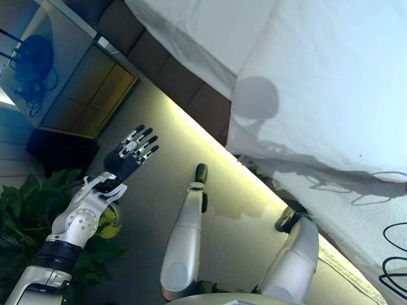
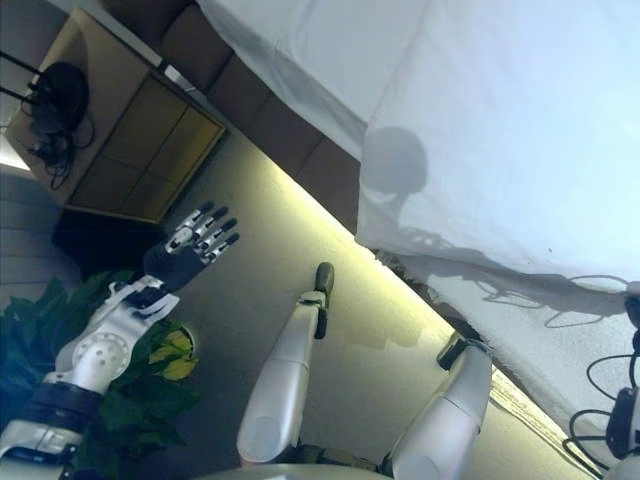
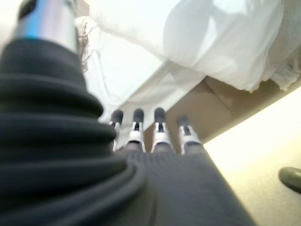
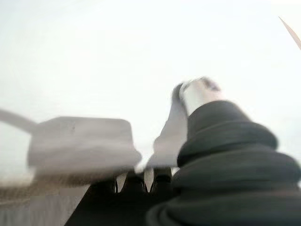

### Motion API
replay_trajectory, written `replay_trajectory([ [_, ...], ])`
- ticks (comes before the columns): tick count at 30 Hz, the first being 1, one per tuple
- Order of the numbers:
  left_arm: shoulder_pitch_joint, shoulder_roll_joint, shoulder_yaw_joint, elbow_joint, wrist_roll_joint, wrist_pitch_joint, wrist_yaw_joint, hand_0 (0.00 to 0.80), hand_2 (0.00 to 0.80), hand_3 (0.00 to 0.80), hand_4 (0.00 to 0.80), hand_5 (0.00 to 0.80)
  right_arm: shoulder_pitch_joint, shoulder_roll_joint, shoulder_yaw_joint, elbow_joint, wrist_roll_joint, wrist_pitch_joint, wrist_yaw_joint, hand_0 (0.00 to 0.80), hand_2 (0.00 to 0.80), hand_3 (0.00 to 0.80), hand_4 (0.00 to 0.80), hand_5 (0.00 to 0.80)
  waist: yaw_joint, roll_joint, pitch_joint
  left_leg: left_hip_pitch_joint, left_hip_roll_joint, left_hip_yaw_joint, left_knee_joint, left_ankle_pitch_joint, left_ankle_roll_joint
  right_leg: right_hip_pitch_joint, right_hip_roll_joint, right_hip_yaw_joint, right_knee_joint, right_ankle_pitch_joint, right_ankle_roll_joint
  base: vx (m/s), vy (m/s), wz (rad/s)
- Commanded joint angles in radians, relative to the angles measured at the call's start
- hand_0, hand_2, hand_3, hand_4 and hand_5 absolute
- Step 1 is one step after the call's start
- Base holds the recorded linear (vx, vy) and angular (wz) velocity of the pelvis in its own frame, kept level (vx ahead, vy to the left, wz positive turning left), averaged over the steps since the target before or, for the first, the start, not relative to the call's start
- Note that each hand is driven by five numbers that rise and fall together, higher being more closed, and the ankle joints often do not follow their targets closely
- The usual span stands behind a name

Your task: Make the bed neatly

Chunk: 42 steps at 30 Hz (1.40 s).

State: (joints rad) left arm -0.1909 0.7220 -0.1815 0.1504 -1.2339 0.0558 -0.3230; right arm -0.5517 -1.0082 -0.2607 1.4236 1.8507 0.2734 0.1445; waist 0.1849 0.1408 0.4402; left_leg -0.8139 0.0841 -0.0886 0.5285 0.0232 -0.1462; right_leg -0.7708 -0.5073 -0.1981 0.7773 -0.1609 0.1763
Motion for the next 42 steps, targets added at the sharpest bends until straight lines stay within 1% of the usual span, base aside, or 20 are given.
replay_trajectory([
  [1,-0.044,0.007,-0.010,0.045,-0.002,-0.036,-0.021,0.000,0.000,0.000,0.000,0.000,-0.097,0.011,0.006,-0.063,0.122,0.014,0.041,0.800,0.800,0.800,0.800,0.800,0.048,-0.030,-0.046,0.011,0.059,-0.033,-0.001,-0.008,-0.017,-0.036,-0.026,0.041,-0.066,0.164,0.066,-0.009,0.008,0.04],
  [3,-0.038,-0.001,-0.006,0.052,0.003,-0.039,-0.027,0.000,0.000,0.000,0.000,0.000,-0.077,0.036,-0.028,-0.056,0.122,0.030,0.082,0.800,0.800,0.800,0.800,0.800,0.044,-0.033,-0.047,0.016,0.059,-0.031,-0.003,-0.010,-0.019,-0.028,-0.023,0.038,-0.077,0.167,0.066,0.004,0.013,0.04],
  [5,-0.036,-0.014,-0.012,0.060,0.001,-0.045,-0.020,0.000,0.000,0.000,0.000,0.000,-0.032,0.086,-0.043,-0.060,0.122,0.065,0.111,0.800,0.800,0.800,0.800,0.800,0.036,-0.039,-0.053,0.031,0.060,-0.025,-0.019,-0.004,-0.018,-0.011,-0.016,0.033,-0.104,0.182,0.067,0.004,0.008,0.02],
  [6,-0.030,-0.026,-0.013,0.061,0.006,-0.050,-0.018,0.000,0.000,0.000,0.000,0.000,0.012,0.125,-0.043,-0.069,0.122,0.070,0.120,0.800,0.800,0.800,0.800,0.800,0.032,-0.044,-0.056,0.045,0.059,-0.022,-0.026,-0.005,-0.017,0.005,-0.011,0.031,-0.124,0.189,0.068,0.000,0.000,0.00],
  [8,-0.022,-0.048,-0.009,0.057,0.030,-0.046,-0.006,0.000,0.000,0.000,0.000,0.000,0.072,0.183,-0.041,-0.073,0.122,0.068,0.148,0.800,0.800,0.800,0.800,0.800,0.030,-0.052,-0.061,0.072,0.062,-0.018,-0.037,-0.011,-0.016,0.036,-0.004,0.024,-0.151,0.196,0.070,0.038,0.000,0.00],
  [12,-0.025,-0.081,-0.022,0.080,0.073,-0.055,0.020,0.000,0.000,0.000,0.000,0.000,0.139,0.253,-0.011,-0.075,0.122,0.061,0.203,0.800,0.800,0.800,0.800,0.800,0.017,-0.060,-0.075,0.124,0.069,-0.010,-0.065,-0.014,-0.018,0.095,0.009,0.019,-0.204,0.208,0.075,0.056,0.028,-0.08],
  [13,-0.029,-0.089,-0.028,0.088,0.084,-0.059,0.028,0.000,0.000,0.000,0.000,0.000,0.151,0.268,0.000,-0.081,0.122,0.055,0.213,0.800,0.800,0.800,0.800,0.800,0.013,-0.060,-0.077,0.142,0.070,-0.008,-0.074,-0.015,-0.018,0.112,0.012,0.020,-0.220,0.212,0.077,0.068,0.061,-0.05],
  [15,-0.045,-0.113,-0.043,0.109,0.100,-0.069,0.044,0.000,0.000,0.000,0.000,0.000,0.168,0.303,0.014,-0.087,0.051,0.036,0.249,0.800,0.800,0.800,0.800,0.800,0.002,-0.060,-0.083,0.178,0.070,-0.002,-0.092,-0.018,-0.017,0.145,0.015,0.023,-0.252,0.222,0.080,0.072,0.063,-0.06],
  [19,-0.065,-0.150,-0.063,0.125,0.100,-0.070,0.079,0.000,0.000,0.000,0.000,0.000,0.208,0.388,0.045,-0.129,-0.062,-0.033,0.325,0.800,0.800,0.800,0.800,0.800,-0.016,-0.065,-0.095,0.246,0.069,0.007,-0.127,-0.023,-0.015,0.214,0.023,0.027,-0.318,0.244,0.086,0.086,0.031,-0.03],
  [22,-0.076,-0.183,-0.074,0.137,0.120,-0.066,0.090,0.000,0.000,0.000,0.000,0.000,0.230,0.463,0.086,-0.204,-0.128,-0.082,0.356,0.800,0.800,0.800,0.800,0.800,-0.029,-0.077,-0.101,0.295,0.071,0.011,-0.157,-0.022,-0.013,0.268,0.029,0.019,-0.376,0.265,0.086,0.071,-0.024,-0.05],
  [23,-0.079,-0.188,-0.076,0.136,0.119,-0.063,0.088,0.000,0.000,0.000,0.000,0.000,0.232,0.474,0.096,-0.221,-0.136,-0.089,0.361,0.800,0.800,0.800,0.800,0.800,-0.032,-0.078,-0.100,0.302,0.072,0.011,-0.163,-0.021,-0.013,0.277,0.030,0.017,-0.385,0.269,0.086,0.041,-0.021,-0.03],
  [25,-0.086,-0.225,-0.099,0.129,0.127,-0.053,0.076,0.000,0.000,0.000,0.000,0.000,0.245,0.539,0.179,-0.347,-0.171,-0.125,0.368,0.800,0.800,0.800,0.800,0.800,-0.044,-0.082,-0.099,0.331,0.071,0.015,-0.183,-0.019,-0.007,0.308,0.032,0.017,-0.426,0.290,0.086,0.000,0.000,0.00],
  [26,-0.084,-0.236,-0.108,0.126,0.135,-0.054,0.076,0.000,0.000,0.000,0.000,0.000,0.251,0.555,0.210,-0.396,-0.199,-0.150,0.352,0.800,0.800,0.800,0.800,0.800,-0.048,-0.083,-0.099,0.338,0.071,0.017,-0.189,-0.018,-0.006,0.318,0.033,0.016,-0.439,0.295,0.086,0.026,0.013,-0.03],
  [27,-0.077,-0.252,-0.126,0.116,0.142,-0.057,0.090,0.000,0.000,0.000,0.000,0.000,0.259,0.581,0.265,-0.509,-0.250,-0.202,0.289,0.800,0.800,0.800,0.800,0.800,-0.054,-0.085,-0.100,0.351,0.071,0.018,-0.197,-0.016,-0.005,0.332,0.036,0.016,-0.459,0.304,0.086,0.029,0.007,-0.06],
  [28,-0.072,-0.263,-0.137,0.106,0.140,-0.050,0.102,0.000,0.000,0.000,0.000,0.000,0.269,0.599,0.305,-0.602,-0.289,-0.238,0.236,0.800,0.800,0.800,0.800,0.800,-0.058,-0.089,-0.100,0.358,0.073,0.019,-0.200,-0.015,-0.006,0.340,0.037,0.017,-0.471,0.311,0.086,0.038,-0.001,-0.08],
  [30,-0.057,-0.291,-0.147,0.095,0.128,-0.031,0.108,0.000,0.000,0.000,0.000,0.000,0.291,0.618,0.372,-0.756,-0.372,-0.294,0.159,0.800,0.800,0.800,0.800,0.800,-0.067,-0.101,-0.101,0.369,0.077,0.022,-0.206,-0.012,-0.008,0.352,0.035,0.015,-0.495,0.328,0.086,0.027,0.000,-0.10],
  [32,-0.053,-0.317,-0.161,0.116,0.126,-0.021,0.104,0.000,0.000,0.000,0.000,0.000,0.296,0.623,0.415,-0.848,-0.443,-0.332,0.101,0.800,0.800,0.800,0.800,0.800,-0.077,-0.110,-0.099,0.378,0.085,0.028,-0.203,-0.014,-0.010,0.359,0.036,0.018,-0.499,0.330,0.086,0.027,0.015,-0.10],
  [34,-0.072,-0.345,-0.196,0.169,0.123,-0.018,0.110,0.000,0.000,0.000,0.000,0.000,0.288,0.630,0.445,-0.920,-0.514,-0.350,0.035,0.800,0.800,0.800,0.800,0.800,-0.093,-0.117,-0.095,0.379,0.092,0.032,-0.191,-0.016,-0.009,0.356,0.040,0.029,-0.485,0.325,0.086,0.031,0.024,-0.09],
  [38,-0.148,-0.399,-0.251,0.257,0.068,-0.012,0.149,0.000,0.000,0.000,0.000,0.000,0.259,0.657,0.482,-0.980,-0.556,-0.352,-0.033,0.800,0.800,0.800,0.800,0.800,-0.120,-0.131,-0.083,0.366,0.099,0.035,-0.169,-0.015,-0.004,0.341,0.048,0.042,-0.465,0.320,0.086,0.003,0.005,-0.01],
  [42,-0.203,-0.447,-0.272,0.277,-0.022,0.016,0.161,0.000,0.000,0.000,0.000,0.000,0.231,0.691,0.506,-1.003,-0.557,-0.372,-0.074,0.800,0.800,0.800,0.800,0.800,-0.128,-0.143,-0.073,0.346,0.107,0.034,-0.159,-0.006,-0.005,0.329,0.051,0.040,-0.469,0.332,0.086,-0.033,-0.041,-0.11],
])
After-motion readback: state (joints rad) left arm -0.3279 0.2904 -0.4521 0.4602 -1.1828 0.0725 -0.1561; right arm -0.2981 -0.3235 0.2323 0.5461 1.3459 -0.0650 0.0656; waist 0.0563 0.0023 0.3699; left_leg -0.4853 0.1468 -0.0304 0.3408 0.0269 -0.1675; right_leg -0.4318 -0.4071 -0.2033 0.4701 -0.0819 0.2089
